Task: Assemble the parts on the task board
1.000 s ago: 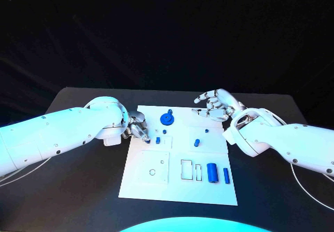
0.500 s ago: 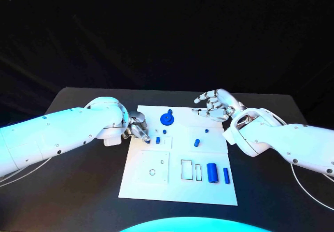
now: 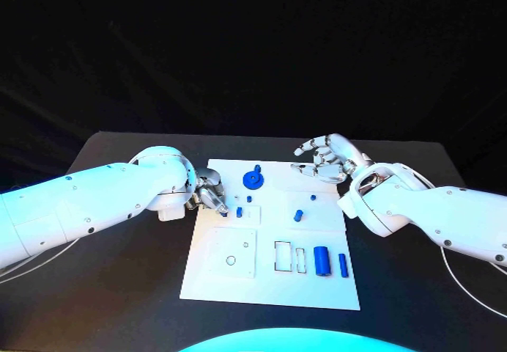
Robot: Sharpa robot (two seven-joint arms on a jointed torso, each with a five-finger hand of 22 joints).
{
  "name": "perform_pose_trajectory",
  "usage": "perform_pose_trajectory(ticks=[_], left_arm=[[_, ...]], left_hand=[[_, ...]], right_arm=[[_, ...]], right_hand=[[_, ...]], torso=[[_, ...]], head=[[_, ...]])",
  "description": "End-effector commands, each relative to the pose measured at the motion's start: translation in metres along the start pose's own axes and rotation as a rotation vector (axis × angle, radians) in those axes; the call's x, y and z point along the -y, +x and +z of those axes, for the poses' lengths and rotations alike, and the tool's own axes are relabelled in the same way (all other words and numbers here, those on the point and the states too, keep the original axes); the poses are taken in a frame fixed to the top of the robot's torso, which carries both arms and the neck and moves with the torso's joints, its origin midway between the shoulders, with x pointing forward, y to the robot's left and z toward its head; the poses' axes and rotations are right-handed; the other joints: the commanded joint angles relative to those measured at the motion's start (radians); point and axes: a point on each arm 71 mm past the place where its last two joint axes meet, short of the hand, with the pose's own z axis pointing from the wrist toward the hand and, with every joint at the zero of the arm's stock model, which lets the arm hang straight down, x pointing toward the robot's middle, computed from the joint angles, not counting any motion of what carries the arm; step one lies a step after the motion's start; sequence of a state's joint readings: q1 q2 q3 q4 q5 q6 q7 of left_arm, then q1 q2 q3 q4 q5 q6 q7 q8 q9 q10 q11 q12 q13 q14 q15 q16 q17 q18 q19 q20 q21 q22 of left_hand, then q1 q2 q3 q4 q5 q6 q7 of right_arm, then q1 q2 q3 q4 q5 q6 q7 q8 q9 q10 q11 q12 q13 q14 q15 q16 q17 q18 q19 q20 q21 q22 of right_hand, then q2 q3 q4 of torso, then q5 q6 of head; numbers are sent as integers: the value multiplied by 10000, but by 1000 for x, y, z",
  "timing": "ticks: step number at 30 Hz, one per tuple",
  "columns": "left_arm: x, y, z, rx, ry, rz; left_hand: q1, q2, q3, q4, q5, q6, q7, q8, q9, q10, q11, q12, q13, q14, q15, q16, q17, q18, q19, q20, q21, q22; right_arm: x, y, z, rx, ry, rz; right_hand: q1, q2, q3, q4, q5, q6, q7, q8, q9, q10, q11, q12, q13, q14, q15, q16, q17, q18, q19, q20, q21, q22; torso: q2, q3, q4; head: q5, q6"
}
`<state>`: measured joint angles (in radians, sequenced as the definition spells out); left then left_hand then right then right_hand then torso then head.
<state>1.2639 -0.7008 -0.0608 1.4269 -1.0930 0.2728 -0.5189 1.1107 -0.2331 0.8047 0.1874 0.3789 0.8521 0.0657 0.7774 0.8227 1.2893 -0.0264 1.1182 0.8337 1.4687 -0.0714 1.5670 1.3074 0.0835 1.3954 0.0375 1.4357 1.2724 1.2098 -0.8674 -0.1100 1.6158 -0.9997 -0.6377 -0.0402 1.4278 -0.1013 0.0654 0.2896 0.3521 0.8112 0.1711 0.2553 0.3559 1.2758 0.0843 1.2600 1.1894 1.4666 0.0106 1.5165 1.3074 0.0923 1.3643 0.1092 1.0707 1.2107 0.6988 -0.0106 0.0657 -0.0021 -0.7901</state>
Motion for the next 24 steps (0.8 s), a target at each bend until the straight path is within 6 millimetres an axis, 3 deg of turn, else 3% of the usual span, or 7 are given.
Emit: perform_pose_trajectory(ticks=[1, 10, 24], left_arm=[[3, 10, 3, -502, 72, 159], [4, 11, 4, -413, 105, 76], [-1, 9, 6, -432, -12, -77]], left_hand=[[-136, 34, 1514, -1574, 52, 319, -220, 63, 277, 127, -26, 38, -1, 1021, -69, 38, 2634, -184, 38, -25, 18, 4], [-468, 77, 1126, -1434, -37, 435, -326, 106, 360, 280, -99, 50, 10, 1021, -120, 38, 2634, -181, 31, -66, -8, -14], [-1065, 71, -421, -682, -244, 615, -443, -83, 360, 257, -176, -6, -52, 1021, -192, 38, 2634, -191, 66, -142, -52, -1]], right_arm=[[-1, 1, 0, -81, -114, -9], [-1, 1, 0, -84, -104, -13], [0, 0, 0, -61, -95, -2]], right_hand=[[-30, -43, 72, 7, 42, -51, -16, 32, -16, -38, -19, 7, -10, 740, -49, -41, 1394, 114, -11, -20, -26, 5], [-30, -43, 72, 7, 42, -51, -16, 32, -16, -38, -19, 7, -10, 740, -49, -41, 1394, 114, -11, -20, -26, 5], [-124, -32, 120, 27, 37, -65, -14, 77, -40, -26, -17, 21, -11, 737, -48, -51, 1379, 114, -5, -22, -45, 6]], torso=[[-3, -2, 8], [-8, -7, 1], [-7, -8, 2]], head=[[-10, 3], [-22, -17], [-24, -26]])
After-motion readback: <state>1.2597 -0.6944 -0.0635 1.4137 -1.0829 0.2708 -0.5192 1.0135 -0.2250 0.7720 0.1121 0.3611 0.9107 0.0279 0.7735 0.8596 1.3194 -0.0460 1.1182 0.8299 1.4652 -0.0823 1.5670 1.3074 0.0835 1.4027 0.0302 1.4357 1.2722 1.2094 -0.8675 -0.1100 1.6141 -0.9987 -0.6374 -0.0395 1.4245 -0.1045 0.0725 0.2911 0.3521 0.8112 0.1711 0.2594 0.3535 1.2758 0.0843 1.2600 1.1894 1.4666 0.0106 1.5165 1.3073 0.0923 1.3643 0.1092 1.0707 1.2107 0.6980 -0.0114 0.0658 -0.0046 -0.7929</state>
